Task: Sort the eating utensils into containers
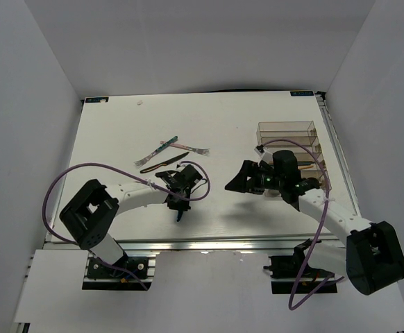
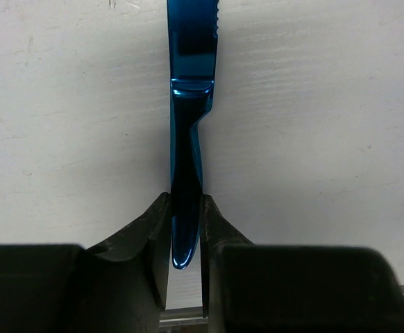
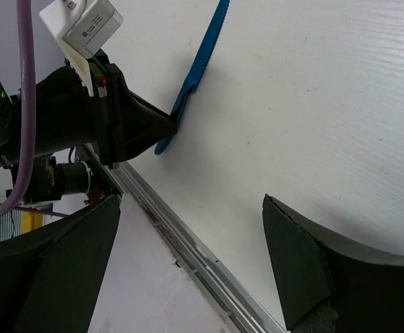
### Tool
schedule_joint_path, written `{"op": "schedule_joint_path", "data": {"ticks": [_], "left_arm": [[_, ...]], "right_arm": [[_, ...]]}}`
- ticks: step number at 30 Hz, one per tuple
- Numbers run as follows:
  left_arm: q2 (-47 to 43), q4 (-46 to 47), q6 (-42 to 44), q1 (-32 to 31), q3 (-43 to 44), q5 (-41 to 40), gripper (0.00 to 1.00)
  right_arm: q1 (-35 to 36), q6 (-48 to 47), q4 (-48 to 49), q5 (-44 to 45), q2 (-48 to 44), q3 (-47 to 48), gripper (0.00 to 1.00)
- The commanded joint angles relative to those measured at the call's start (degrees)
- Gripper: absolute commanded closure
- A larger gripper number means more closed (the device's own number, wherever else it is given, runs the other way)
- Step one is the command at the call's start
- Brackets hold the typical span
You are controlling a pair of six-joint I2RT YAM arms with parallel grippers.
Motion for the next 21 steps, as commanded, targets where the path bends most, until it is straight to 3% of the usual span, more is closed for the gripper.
{"op": "schedule_joint_path", "data": {"ticks": [1, 10, 21], "left_arm": [[-3.83, -1.71, -0.49, -0.44, 2.02, -1.33, 1.00], [-5.59, -2.50, -0.84, -1.23, 4.21, -1.68, 1.00], [-6.47, -1.45, -1.37, -2.64, 5.53, -1.16, 1.00]], "right_arm": [[0.77, 0.50, 3.69, -0.01, 0.58, 0.65, 0.12], [3.06, 3.13, 6.68, 0.61, 2.69, 0.30, 0.13], [7.19, 16.83, 18.89, 2.72, 10.59, -2.51, 0.13]]}}
